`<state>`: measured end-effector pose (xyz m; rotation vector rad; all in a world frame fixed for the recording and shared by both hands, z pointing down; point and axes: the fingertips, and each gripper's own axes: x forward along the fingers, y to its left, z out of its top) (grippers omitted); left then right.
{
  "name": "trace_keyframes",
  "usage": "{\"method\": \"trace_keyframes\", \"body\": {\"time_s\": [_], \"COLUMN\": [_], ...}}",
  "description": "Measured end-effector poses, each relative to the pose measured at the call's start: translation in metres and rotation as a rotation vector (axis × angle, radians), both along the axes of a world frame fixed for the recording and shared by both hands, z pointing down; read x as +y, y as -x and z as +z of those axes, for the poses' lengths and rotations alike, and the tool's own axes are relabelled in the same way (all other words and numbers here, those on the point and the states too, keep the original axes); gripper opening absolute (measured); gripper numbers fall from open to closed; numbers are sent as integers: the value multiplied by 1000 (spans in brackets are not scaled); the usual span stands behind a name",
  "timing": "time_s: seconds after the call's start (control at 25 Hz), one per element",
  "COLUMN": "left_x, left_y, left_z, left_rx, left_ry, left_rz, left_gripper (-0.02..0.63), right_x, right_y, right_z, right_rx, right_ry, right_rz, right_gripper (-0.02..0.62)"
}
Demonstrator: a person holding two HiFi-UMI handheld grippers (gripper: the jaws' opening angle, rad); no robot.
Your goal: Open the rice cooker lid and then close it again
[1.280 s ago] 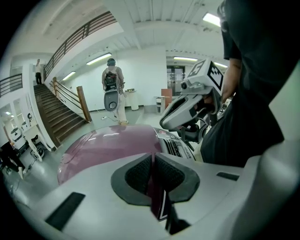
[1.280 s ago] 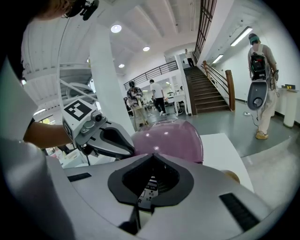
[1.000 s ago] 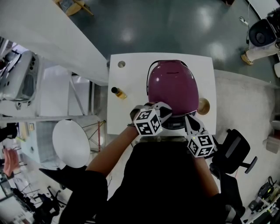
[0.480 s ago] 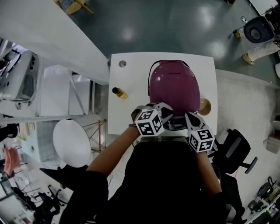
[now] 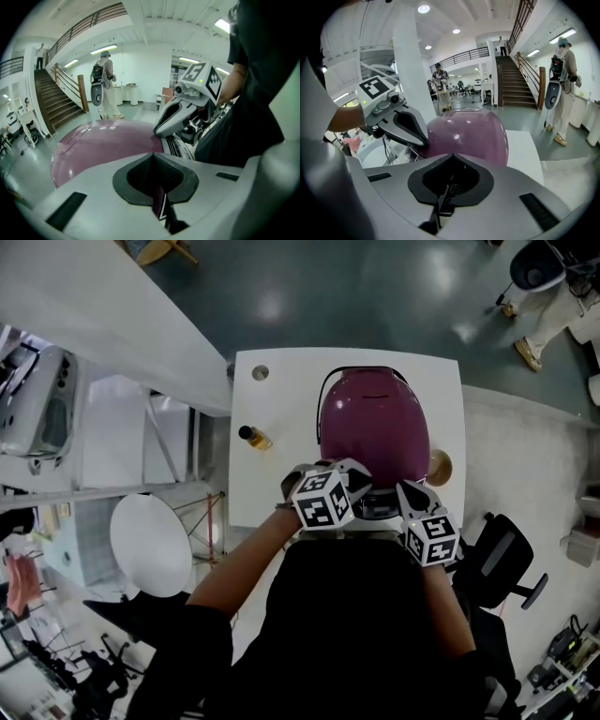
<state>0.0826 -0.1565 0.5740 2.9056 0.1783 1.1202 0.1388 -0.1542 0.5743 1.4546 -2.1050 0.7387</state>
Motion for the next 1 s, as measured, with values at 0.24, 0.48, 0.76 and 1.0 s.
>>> {"method": "trace_keyframes", "body": {"time_s": [0.24,0.48,0.76,1.0], "left_x": [1,2,3,-8], "left_y": [0,-1,0,8], "left_z": [1,0,0,-16], "left_rx": [-13,-5,14,173], "left_ry": [13,8,-37,70], "left_rz": [11,7,19,-165], "left_gripper": [5,5,5,5], "right_x": [0,1,1,-3], "right_y": [2,0,1,-1], "right_z": [2,2,1,-21], "right_rx": [25,0,59,46], "right_ry": [39,51,28,-50], "right_rz": [-61,-35,-48,21], "right_gripper": [0,0,0,0]}}
